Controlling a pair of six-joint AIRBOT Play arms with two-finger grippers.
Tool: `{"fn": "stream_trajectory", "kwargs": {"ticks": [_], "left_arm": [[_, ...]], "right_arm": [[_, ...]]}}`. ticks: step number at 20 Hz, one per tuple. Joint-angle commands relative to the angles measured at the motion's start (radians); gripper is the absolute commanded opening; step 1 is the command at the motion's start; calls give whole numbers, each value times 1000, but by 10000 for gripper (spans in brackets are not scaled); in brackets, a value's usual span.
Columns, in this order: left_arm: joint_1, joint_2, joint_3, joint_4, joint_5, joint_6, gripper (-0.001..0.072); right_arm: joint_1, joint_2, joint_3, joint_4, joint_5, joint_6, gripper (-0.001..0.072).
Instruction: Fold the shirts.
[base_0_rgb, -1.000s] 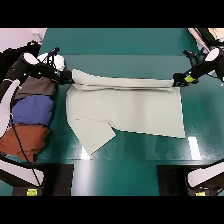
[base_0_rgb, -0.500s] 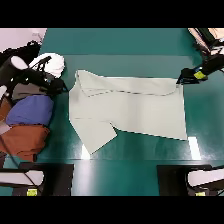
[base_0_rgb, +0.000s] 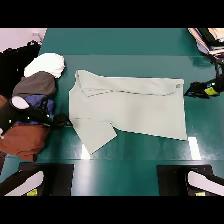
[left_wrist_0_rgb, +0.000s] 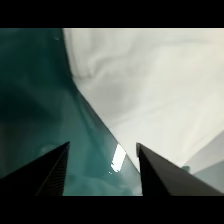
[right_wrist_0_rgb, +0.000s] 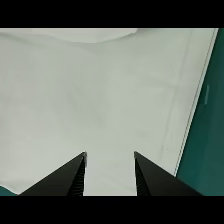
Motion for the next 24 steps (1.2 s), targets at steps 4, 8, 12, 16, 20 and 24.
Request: {"fn": "stream_trajectory", "kwargs": {"ticks": [4, 8, 12, 16, 20, 24], "left_arm": [[-129, 31, -135, -119, 179, 31, 487], [-172, 30, -123, -122, 230, -14, 25], [-172, 30, -61, -124, 178, -11, 23], [-172, 30, -21, -127, 183, -11, 23], [-172, 30, -21, -128, 202, -12, 23], [-172, 30, -21, -127, 200, -11, 23]], "right_arm": [[-10, 92, -93, -1, -21, 0, 357], [-86, 93, -100, -17, 89, 0, 357], [-254, 148, -284, -65, 100, -4, 376], [-435, 129, -509, -10, 88, -62, 519], [-463, 81, -614, 124, 0, -108, 498], [-375, 34, -621, 121, -24, -107, 426]]}}
